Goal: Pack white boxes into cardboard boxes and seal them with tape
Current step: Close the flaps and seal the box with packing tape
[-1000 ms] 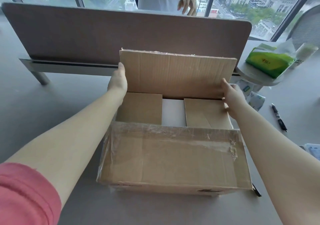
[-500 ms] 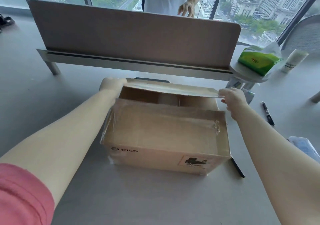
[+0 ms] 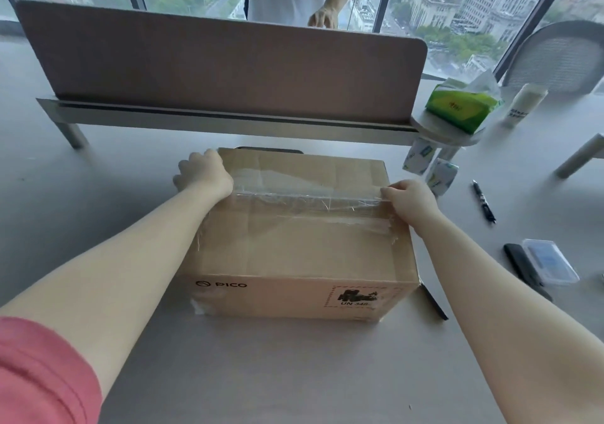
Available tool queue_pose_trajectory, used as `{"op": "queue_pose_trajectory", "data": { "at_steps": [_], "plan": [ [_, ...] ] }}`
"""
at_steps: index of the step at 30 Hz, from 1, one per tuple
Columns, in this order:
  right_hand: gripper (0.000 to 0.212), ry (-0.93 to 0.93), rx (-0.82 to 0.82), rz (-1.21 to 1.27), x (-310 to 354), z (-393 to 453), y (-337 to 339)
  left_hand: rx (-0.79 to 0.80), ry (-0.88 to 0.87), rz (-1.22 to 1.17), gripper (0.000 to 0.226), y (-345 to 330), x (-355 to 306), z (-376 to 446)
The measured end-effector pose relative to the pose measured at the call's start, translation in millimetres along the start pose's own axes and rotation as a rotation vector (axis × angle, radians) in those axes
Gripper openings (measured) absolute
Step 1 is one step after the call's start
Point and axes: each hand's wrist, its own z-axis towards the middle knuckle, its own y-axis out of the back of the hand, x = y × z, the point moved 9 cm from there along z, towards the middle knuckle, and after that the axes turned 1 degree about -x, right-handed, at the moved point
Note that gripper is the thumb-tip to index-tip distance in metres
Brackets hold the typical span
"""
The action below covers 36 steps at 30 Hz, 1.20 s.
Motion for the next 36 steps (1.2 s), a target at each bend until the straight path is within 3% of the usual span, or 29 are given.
{"op": "queue_pose_trajectory", "data": {
  "at_steps": [5,10,16,20,25,28,34,36],
  "plan": [
    [0.026,-0.047,-0.110,0.185,-6.6,9.2,23.6,-0.021,-0.271,-0.026,0.033,7.6,-61.8,5.5],
    [0.026,-0.165,-0.183,0.331,-36.0,20.3,48.4,0.187,-0.444,-0.356,0.024,-6.8,-129.9,3.3],
    [0.021,-0.214,-0.189,0.373,-57.7,40.9,65.7,0.383,-0.467,-0.536,0.006,-46.6,-194.5,-1.1],
    [0.006,-0.232,-0.170,0.397,-71.2,73.8,71.4,0.452,-0.431,-0.585,0.008,-74.0,-234.7,7.4],
    [0.009,-0.251,-0.107,0.442,-88.6,128.2,68.1,0.460,-0.409,-0.566,0.016,-104.2,-287.9,21.5],
    [0.024,-0.291,-0.066,0.484,-103.9,163.2,57.9,0.439,-0.395,-0.536,0.007,-122.0,-317.6,25.8],
    [0.014,-0.314,-0.015,0.468,-114.8,213.5,37.5,0.437,-0.373,-0.508,0.005,-157.4,-365.1,37.9],
    [0.023,-0.326,-0.012,0.505,-116.1,224.5,33.4,0.441,-0.382,-0.507,0.009,-167.2,-379.7,40.6]
  ]
}}
